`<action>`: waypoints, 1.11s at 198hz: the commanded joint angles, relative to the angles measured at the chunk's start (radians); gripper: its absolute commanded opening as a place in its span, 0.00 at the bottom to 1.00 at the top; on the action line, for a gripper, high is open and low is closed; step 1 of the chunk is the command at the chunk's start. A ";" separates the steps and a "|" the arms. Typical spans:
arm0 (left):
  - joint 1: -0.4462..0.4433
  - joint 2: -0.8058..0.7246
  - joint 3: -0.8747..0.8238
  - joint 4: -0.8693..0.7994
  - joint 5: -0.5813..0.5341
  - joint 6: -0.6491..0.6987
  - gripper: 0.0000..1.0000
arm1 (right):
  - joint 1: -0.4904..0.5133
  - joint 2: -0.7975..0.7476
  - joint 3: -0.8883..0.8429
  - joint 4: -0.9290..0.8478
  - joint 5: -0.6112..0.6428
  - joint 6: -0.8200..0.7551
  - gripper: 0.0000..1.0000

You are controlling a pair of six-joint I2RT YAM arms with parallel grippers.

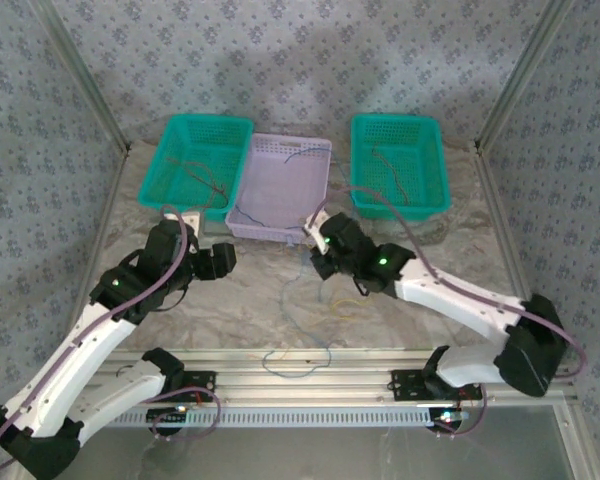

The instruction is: Untangle the cables

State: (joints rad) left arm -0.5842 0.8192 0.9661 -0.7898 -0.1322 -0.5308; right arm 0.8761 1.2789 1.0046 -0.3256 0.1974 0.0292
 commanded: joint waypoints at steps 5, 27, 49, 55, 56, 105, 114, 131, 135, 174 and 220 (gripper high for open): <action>0.006 0.010 0.016 0.025 0.005 0.004 0.79 | -0.003 -0.091 0.093 -0.044 0.037 -0.047 0.00; 0.005 0.034 0.012 0.061 0.043 -0.011 0.79 | -0.003 -0.124 0.177 -0.087 0.026 -0.072 0.00; 0.006 0.060 0.008 0.105 0.094 -0.026 0.79 | -0.004 -0.156 0.256 -0.102 0.012 -0.090 0.00; 0.006 0.066 0.008 0.138 0.112 -0.028 0.79 | -0.005 -0.163 0.272 -0.103 0.002 -0.095 0.00; 0.006 0.068 0.008 0.141 0.115 -0.029 0.79 | -0.006 -0.164 0.273 -0.104 -0.001 -0.095 0.00; 0.004 0.117 0.000 0.259 0.226 -0.053 0.78 | -0.053 -0.127 0.453 -0.149 -0.017 -0.140 0.00; 0.002 0.126 0.000 0.268 0.234 -0.058 0.78 | -0.068 -0.110 0.498 -0.155 -0.019 -0.143 0.00; 0.001 0.131 -0.011 0.295 0.252 -0.060 0.78 | -0.107 -0.067 0.612 -0.186 -0.033 -0.148 0.00; 0.000 0.131 -0.015 0.300 0.253 -0.061 0.78 | -0.114 -0.055 0.638 -0.195 -0.033 -0.152 0.00; -0.007 0.136 -0.043 0.337 0.275 -0.072 0.78 | -0.160 0.050 0.910 -0.271 -0.071 -0.156 0.00; -0.025 0.156 -0.088 0.426 0.335 -0.100 0.78 | -0.177 0.113 1.111 -0.343 -0.203 -0.102 0.00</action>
State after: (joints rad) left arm -0.5930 0.9646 0.8978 -0.4473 0.1471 -0.6067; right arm 0.7094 1.3750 2.0350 -0.6159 0.0887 -0.1036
